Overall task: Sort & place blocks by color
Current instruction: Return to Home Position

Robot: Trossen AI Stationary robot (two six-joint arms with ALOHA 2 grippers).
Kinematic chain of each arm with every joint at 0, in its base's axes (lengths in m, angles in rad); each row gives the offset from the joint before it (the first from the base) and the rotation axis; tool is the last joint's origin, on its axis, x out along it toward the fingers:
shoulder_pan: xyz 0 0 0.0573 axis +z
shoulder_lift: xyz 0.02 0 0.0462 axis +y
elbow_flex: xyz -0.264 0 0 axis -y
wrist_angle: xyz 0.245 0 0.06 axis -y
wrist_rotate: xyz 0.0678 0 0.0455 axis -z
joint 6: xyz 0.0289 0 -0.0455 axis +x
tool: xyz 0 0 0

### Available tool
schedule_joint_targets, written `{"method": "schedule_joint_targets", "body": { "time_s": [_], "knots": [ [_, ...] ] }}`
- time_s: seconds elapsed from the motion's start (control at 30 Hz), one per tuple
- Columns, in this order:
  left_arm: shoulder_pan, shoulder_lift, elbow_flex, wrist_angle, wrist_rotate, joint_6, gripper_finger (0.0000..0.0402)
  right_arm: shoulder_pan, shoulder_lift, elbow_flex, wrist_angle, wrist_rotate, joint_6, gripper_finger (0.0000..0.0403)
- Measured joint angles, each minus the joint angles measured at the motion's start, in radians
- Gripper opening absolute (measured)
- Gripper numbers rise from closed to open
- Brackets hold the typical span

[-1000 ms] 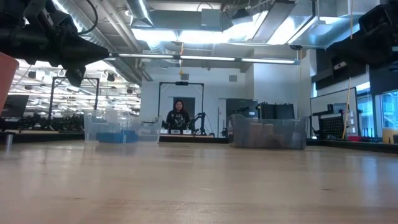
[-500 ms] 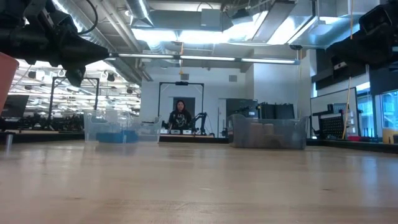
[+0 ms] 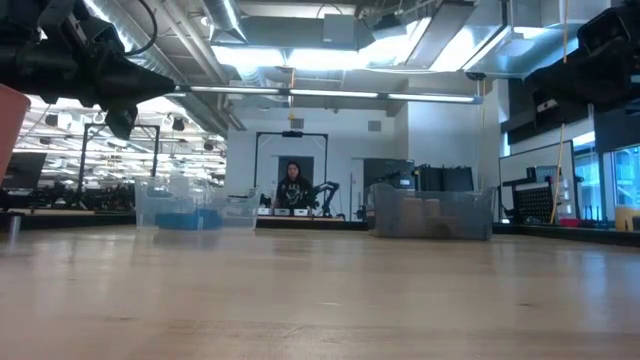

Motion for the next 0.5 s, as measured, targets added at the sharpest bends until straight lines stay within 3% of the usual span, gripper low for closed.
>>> {"method": "schedule_joint_targets", "body": {
  "time_s": [0.5],
  "knots": [
    [0.000, 0.000, 0.000, 0.000, 0.000, 0.000, 0.0020, 0.000, 0.000, 0.000, 0.000, 0.000, 0.000, 0.0022]
  ]
}}
